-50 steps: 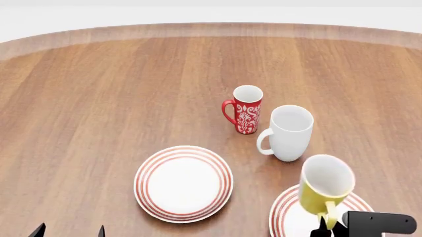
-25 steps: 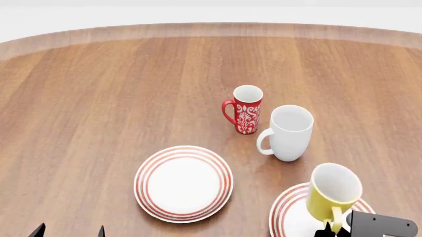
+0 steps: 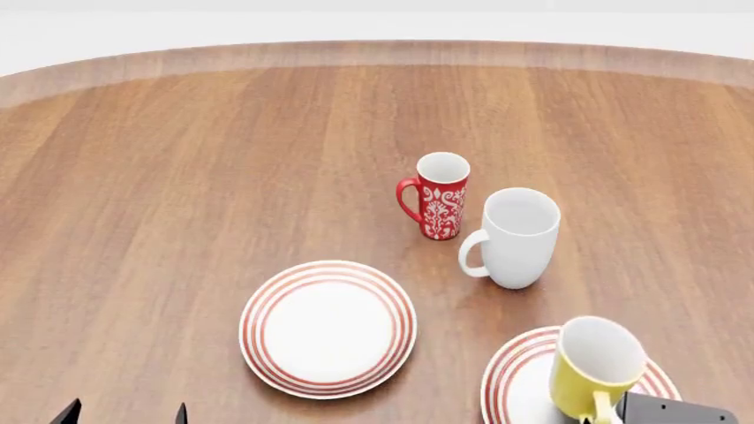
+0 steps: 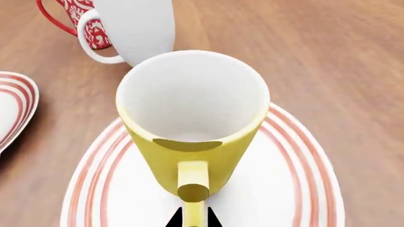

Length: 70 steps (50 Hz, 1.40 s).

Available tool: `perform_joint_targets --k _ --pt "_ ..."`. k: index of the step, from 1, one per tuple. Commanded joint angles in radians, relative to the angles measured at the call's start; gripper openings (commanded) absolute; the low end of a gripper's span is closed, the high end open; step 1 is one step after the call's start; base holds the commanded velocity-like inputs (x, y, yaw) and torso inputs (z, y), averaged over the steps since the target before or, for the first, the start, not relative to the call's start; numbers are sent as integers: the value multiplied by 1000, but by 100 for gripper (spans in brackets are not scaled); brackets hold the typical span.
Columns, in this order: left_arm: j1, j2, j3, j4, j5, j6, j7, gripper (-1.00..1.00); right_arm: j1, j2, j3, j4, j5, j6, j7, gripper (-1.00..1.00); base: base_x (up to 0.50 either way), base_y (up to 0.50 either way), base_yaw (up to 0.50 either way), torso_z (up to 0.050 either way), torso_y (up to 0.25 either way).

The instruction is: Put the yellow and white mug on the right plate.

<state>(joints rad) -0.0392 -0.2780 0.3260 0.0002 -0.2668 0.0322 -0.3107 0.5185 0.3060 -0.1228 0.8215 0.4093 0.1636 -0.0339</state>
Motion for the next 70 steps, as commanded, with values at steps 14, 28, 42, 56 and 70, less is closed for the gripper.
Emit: perform_joint_targets --k 14,28,42,56,70 --pt "0 14 -12 -2 22 10 8 100 27 -33 -1 88 -71 -90 -27 -100 0 0 0 0 0" --pt "1 10 -10 3 13 10 4 100 -20 -21 0 -24 -58 -43 -6 100 0 0 0 0 0" --pt "1 6 -7 7 9 9 -1 100 -225 65 1 -667 11 176 91 100 0 0 0 0 0" --pt "-2 4 -1 1 7 12 -3 100 -325 76 28 -883 55 155 112 100 0 0 0 0 0" --pt "-4 3 1 -6 3 21 -5 100 -478 20 69 -981 58 -15 120 100 0 0 0 0 0"
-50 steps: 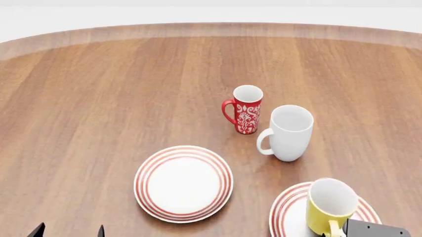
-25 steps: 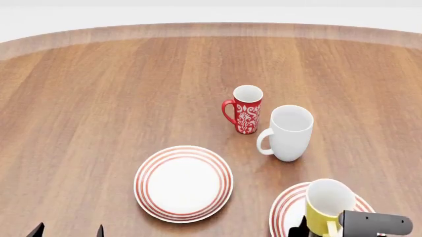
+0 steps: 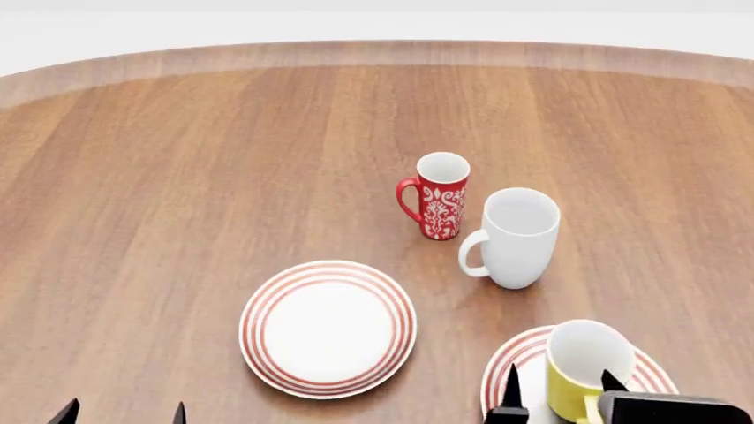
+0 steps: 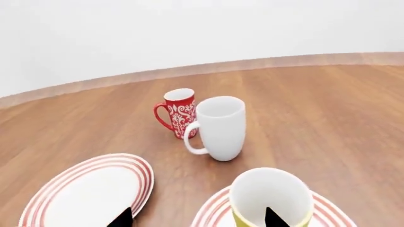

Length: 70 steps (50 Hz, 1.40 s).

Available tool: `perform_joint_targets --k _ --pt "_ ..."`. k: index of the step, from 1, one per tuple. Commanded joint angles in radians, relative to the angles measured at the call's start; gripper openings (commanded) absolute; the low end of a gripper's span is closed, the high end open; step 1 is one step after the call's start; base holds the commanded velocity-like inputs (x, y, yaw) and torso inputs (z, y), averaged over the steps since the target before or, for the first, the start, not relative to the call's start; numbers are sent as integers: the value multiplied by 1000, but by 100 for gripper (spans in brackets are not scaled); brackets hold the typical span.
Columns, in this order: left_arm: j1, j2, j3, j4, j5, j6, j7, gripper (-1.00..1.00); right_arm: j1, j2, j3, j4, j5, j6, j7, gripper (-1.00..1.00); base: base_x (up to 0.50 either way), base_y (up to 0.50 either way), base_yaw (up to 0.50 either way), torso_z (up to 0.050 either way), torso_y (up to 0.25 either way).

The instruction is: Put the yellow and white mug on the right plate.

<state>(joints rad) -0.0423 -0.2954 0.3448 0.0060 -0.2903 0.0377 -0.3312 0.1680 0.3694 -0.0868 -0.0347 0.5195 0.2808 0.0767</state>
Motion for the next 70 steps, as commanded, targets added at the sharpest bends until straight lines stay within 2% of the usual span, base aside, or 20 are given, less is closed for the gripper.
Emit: perform_joint_targets --k 1,21,50,70 --pt "-1 20 -17 -14 26 16 16 100 -136 -45 27 -124 -73 -149 15 100 0 0 0 0 0" --pt "-1 17 -17 -6 18 19 4 100 -233 -114 -27 -66 -182 -424 -24 100 0 0 0 0 0" --pt "4 8 -20 1 30 72 -9 100 -325 -108 19 -201 -197 -484 55 100 0 0 0 0 0" --pt "6 8 -20 2 33 105 -19 100 -375 -92 76 -250 21 -578 -21 100 0 0 0 0 0"
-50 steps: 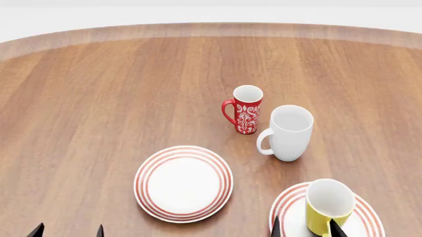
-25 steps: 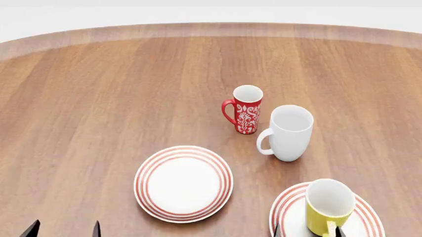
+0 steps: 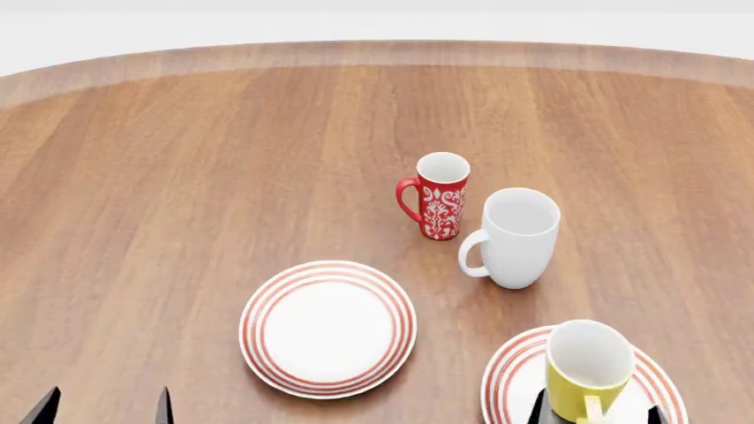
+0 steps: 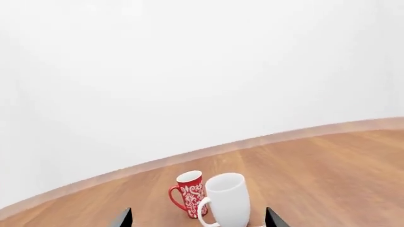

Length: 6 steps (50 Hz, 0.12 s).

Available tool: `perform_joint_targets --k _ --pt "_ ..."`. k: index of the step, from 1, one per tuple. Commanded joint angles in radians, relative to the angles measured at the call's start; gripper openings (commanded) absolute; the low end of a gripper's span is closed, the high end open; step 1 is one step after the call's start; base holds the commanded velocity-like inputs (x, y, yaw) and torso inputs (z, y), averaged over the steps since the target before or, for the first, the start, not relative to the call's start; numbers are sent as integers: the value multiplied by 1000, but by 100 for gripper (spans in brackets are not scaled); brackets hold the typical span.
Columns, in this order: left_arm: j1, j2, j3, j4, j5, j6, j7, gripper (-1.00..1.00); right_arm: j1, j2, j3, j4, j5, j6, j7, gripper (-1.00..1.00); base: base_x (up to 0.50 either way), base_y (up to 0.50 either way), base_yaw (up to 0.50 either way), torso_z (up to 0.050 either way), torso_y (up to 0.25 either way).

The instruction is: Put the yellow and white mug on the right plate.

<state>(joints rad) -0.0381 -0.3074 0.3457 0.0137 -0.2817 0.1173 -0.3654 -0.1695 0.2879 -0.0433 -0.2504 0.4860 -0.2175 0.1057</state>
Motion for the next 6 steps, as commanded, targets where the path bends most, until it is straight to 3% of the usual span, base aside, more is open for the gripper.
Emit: perform_joint_targets --k 1,6 --pt "2 20 -22 -5 24 28 14 100 -40 -8 34 -37 70 -81 -57 100 0 0 0 0 0" --pt "2 27 -45 1 -1 37 -1 100 -48 -1 34 -42 99 -90 -76 100 0 0 0 0 0"
